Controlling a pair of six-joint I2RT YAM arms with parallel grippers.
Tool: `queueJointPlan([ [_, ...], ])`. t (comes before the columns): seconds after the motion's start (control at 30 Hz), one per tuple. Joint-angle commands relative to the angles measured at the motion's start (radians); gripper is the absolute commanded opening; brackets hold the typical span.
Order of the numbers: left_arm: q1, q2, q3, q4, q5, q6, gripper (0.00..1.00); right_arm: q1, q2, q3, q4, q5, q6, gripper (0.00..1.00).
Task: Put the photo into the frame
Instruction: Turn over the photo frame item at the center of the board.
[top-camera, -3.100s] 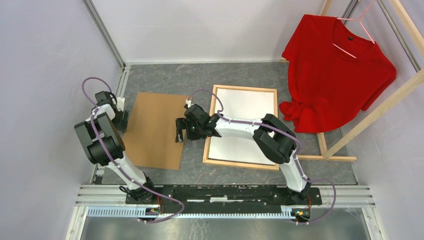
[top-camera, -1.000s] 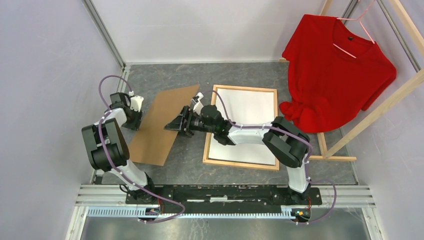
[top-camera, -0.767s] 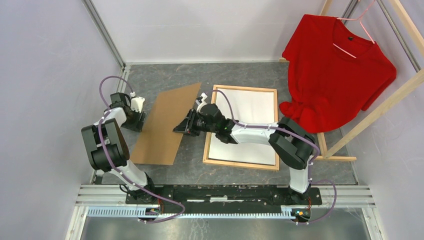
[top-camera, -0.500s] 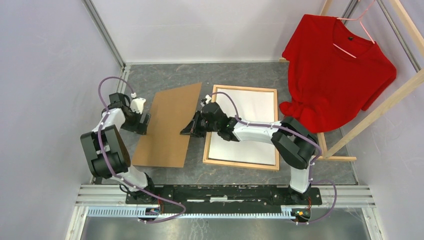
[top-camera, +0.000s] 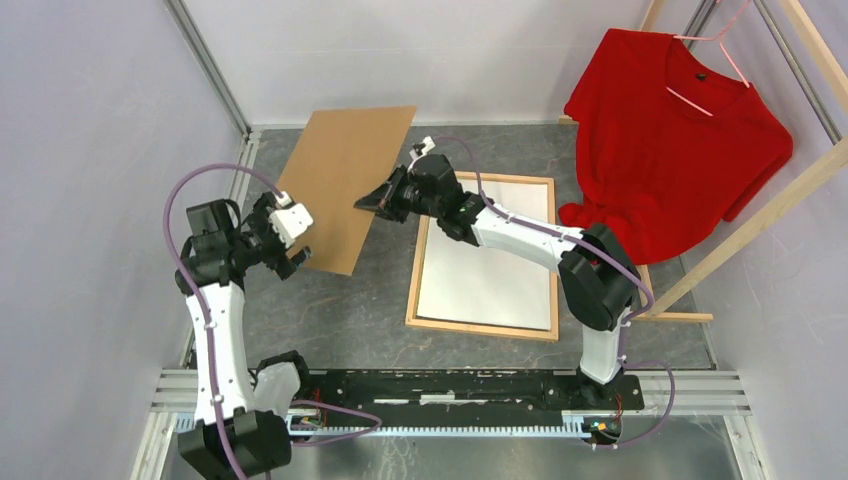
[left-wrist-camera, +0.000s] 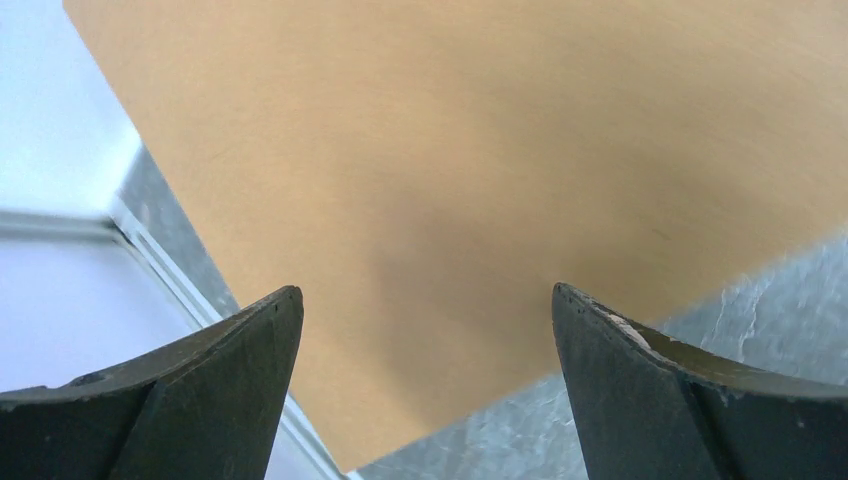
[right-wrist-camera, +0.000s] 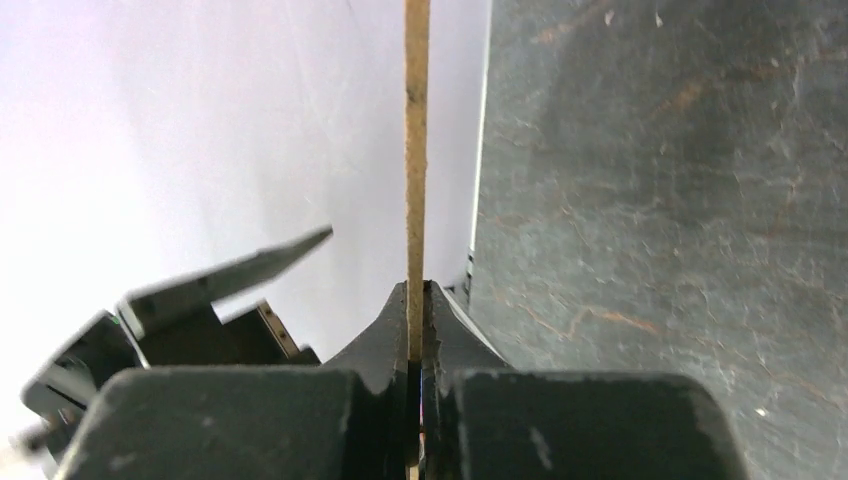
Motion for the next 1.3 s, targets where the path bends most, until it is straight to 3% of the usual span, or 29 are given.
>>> queueJointPlan([
  [0.0, 0.000, -0.042, 0.017, -0.182, 0.124, 0.357, 1.00, -0.027, -0.004, 0.097, 0.120, -0.025, 0.070, 0.00],
  [0.13, 0.000, -0.119, 0.011, -0.337, 0.106, 0.570, 1.00, -0.047, -0.021, 0.112, 0.118, -0.049, 0.092, 0.00],
  [0.3, -0.001, -0.296, -0.089, -0.318, 0.097, 0.712, 1.00, -0.071, -0.078, 0.061, 0.127, -0.066, 0.093, 0.00],
  [0.43, -0.001, -0.417, -0.185, -0.103, 0.126, 0.607, 1.00, -0.074, -0.097, 0.035, 0.132, -0.089, 0.099, 0.00],
  [0.57, -0.001, -0.490, -0.260, -0.018, 0.161, 0.684, 0.99, -0.072, -0.101, 0.013, 0.168, -0.129, 0.145, 0.00],
  [0.77, 0.000, -0.481, -0.296, 0.124, 0.210, 0.685, 0.96, -0.064, -0.110, -0.001, 0.274, -0.182, 0.223, 0.00],
  [1.0, 0.000, -0.474, -0.327, 0.434, 0.193, 0.492, 0.87, -0.041, -0.124, -0.031, 0.258, -0.230, 0.211, 0.00],
  [1.1, -0.001, -0.474, -0.326, 0.443, 0.200, 0.505, 0.76, -0.030, -0.134, -0.054, 0.261, -0.227, 0.209, 0.00],
  [1.2, -0.002, -0.477, -0.327, 0.443, 0.209, 0.521, 0.48, -0.019, -0.132, -0.054, 0.266, -0.230, 0.212, 0.00],
  [1.27, -0.002, -0.472, -0.328, 0.445, 0.204, 0.532, 0.29, -0.017, -0.129, -0.047, 0.263, -0.239, 0.199, 0.12],
])
